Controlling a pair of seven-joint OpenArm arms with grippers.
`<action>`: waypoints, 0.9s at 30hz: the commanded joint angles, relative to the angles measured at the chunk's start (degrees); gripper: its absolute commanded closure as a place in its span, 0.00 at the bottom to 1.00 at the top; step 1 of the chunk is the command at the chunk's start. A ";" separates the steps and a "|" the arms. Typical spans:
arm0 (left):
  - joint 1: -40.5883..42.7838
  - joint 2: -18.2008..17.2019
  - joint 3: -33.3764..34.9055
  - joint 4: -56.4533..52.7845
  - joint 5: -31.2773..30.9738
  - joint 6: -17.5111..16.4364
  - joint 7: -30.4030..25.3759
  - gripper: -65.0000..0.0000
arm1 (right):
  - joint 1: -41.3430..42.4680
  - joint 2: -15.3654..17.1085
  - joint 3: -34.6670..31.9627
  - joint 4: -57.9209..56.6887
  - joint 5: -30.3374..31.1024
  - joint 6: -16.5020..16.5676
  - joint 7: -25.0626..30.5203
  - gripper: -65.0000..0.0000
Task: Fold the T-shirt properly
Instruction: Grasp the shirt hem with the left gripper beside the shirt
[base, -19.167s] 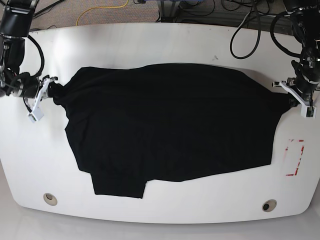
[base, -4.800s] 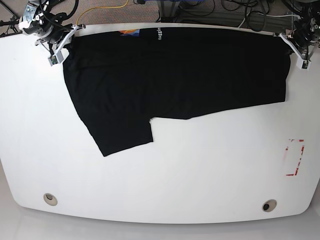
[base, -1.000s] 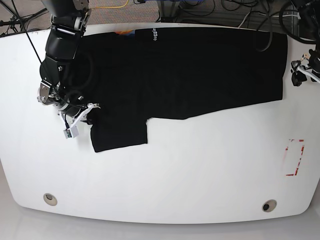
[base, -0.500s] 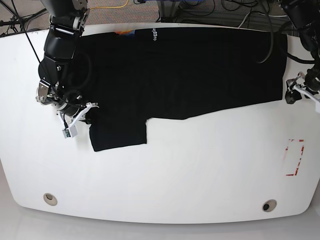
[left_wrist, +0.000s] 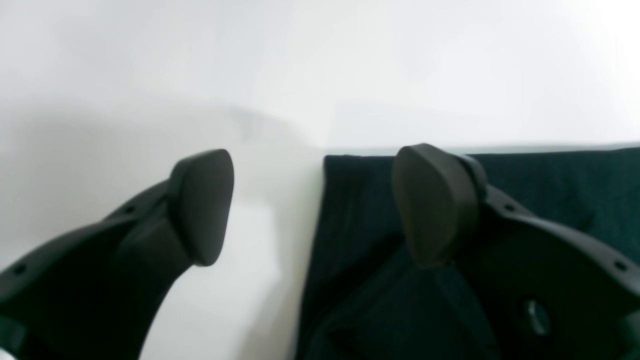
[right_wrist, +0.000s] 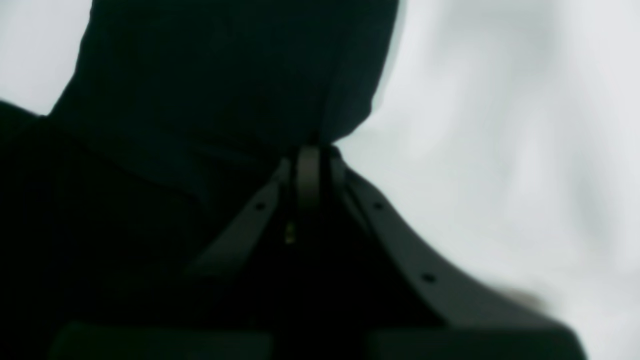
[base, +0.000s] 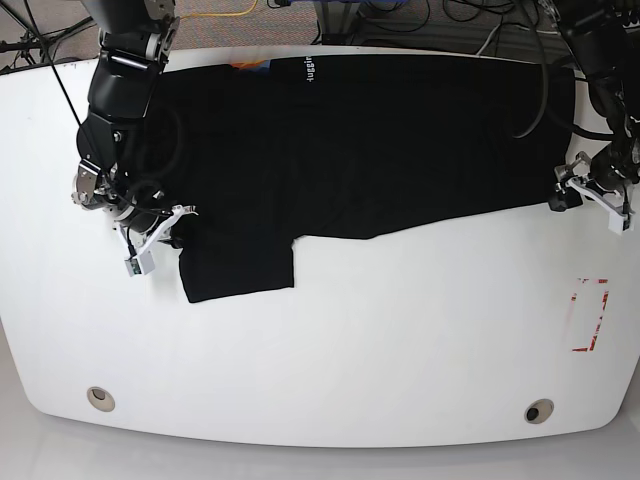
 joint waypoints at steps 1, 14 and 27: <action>-1.07 -1.32 -0.05 -0.73 -0.74 -0.30 -0.93 0.24 | 0.61 0.84 0.13 0.57 -1.12 -0.10 -1.30 1.00; -1.60 -0.53 5.40 -2.93 -1.70 -0.30 -0.93 0.44 | 0.53 0.58 0.04 1.89 -0.86 -0.10 -1.30 1.00; -1.86 0.18 6.28 -2.13 -2.06 -0.30 -1.01 1.00 | 0.53 0.49 -0.14 3.47 -1.12 -0.10 -1.39 1.00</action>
